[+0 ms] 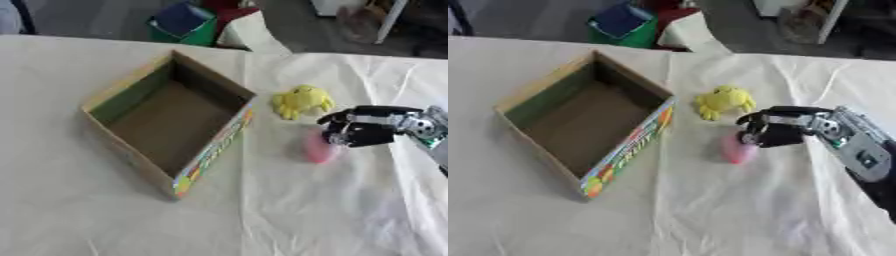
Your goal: Pick up objects on the table and place them in the box.
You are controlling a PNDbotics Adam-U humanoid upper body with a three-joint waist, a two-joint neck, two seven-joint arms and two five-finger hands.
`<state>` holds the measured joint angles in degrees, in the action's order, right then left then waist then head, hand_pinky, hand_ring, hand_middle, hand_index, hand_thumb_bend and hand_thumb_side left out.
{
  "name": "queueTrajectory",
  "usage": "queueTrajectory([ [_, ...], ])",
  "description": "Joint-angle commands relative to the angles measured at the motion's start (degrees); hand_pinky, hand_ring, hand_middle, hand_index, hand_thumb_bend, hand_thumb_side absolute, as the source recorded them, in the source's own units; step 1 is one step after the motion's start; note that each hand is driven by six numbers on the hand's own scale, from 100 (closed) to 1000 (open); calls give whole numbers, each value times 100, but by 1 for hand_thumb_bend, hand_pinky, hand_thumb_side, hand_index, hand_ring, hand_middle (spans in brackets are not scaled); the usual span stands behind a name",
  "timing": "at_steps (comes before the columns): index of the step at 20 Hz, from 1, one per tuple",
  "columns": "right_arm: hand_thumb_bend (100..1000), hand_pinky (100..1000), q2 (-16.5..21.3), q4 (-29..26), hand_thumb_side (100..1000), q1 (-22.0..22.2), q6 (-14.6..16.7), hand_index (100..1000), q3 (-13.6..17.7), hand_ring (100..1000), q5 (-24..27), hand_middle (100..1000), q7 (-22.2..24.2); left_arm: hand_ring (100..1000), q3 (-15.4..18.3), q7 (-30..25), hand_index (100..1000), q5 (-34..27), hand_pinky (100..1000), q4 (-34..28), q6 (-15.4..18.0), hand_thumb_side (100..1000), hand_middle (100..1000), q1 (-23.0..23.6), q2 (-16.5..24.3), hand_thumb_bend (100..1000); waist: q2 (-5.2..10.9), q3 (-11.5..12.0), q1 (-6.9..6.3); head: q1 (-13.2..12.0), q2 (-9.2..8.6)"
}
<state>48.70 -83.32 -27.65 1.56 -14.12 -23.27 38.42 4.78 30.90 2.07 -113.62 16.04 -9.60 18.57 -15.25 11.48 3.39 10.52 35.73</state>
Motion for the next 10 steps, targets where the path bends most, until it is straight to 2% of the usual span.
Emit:
queueTrajectory([
  [1,100,805,161,-95,980,21,-37,1000,31,835,42,772,50,638,28,-11,748,-2,525,-97,1,951,617,-58,43,100,64,4,-11,-17,-39],
  [5,100,804,182,-116,969,47,-33,1000,34,836,44,775,80,638,30,-12,748,-2,526,-97,3,950,617,-56,44,100,63,5,-11,-18,-36],
  [10,100,805,316,-348,949,109,122,1000,47,839,48,779,191,638,35,-13,748,4,526,-97,6,949,618,-55,51,100,66,-10,-12,-26,-21],
])
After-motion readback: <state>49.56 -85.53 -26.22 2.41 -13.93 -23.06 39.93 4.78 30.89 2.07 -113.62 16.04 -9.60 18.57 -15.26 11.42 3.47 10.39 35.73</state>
